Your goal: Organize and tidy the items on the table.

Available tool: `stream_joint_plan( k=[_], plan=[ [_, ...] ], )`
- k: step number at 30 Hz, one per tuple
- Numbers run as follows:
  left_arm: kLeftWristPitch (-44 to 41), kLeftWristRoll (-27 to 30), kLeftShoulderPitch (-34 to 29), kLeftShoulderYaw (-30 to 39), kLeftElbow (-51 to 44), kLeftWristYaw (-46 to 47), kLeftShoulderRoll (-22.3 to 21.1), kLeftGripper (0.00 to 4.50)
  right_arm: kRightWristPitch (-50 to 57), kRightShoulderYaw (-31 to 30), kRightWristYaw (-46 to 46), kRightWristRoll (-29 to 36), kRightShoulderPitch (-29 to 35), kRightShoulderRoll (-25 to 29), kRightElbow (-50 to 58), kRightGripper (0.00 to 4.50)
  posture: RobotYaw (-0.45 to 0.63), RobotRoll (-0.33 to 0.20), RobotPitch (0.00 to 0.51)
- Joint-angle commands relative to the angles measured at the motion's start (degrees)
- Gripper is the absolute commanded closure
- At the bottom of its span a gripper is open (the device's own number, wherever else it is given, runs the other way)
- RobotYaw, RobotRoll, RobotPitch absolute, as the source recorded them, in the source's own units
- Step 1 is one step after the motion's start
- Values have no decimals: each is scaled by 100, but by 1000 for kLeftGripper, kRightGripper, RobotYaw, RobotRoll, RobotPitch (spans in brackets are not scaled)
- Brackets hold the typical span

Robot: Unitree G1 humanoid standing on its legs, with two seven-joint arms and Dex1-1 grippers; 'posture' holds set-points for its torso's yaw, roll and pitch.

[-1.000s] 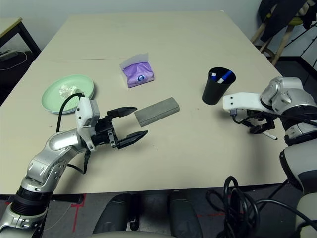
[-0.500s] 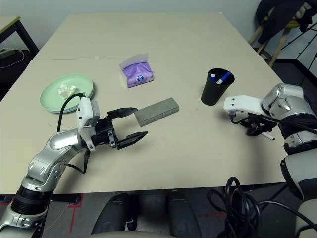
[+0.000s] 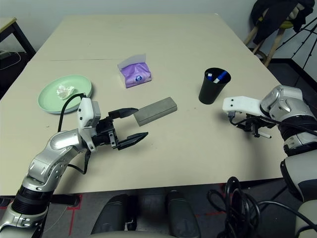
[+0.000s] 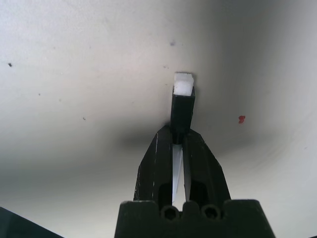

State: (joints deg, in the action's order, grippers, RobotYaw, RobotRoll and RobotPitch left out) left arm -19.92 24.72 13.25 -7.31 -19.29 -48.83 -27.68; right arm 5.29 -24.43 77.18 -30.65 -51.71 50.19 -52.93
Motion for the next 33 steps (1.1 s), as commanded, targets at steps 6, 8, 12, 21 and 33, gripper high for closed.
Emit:
stream_joint_plan(
  k=[6,8,12,21,33],
  plan=[
    [41,-39,101,-25,93,-103,-39,0,1374,655,1104,1189,-35,-245,1713,4400,1,0,117],
    [51,-44,122,-24,120,-115,-36,0,1888,759,1312,1446,-9,-274,2279,4400,-1,0,114],
    [75,-53,160,-35,174,-129,-27,0,3107,1010,1521,2151,-28,-419,3355,4400,-4,0,111],
    [137,-65,231,-58,277,-154,-11,0,3894,2244,31,3477,-434,-1302,3983,4400,-10,0,105],
    [163,-74,291,-51,356,-186,-15,0,1783,3533,-2705,4080,-476,-2175,3780,4400,-15,0,99]
  ],
)
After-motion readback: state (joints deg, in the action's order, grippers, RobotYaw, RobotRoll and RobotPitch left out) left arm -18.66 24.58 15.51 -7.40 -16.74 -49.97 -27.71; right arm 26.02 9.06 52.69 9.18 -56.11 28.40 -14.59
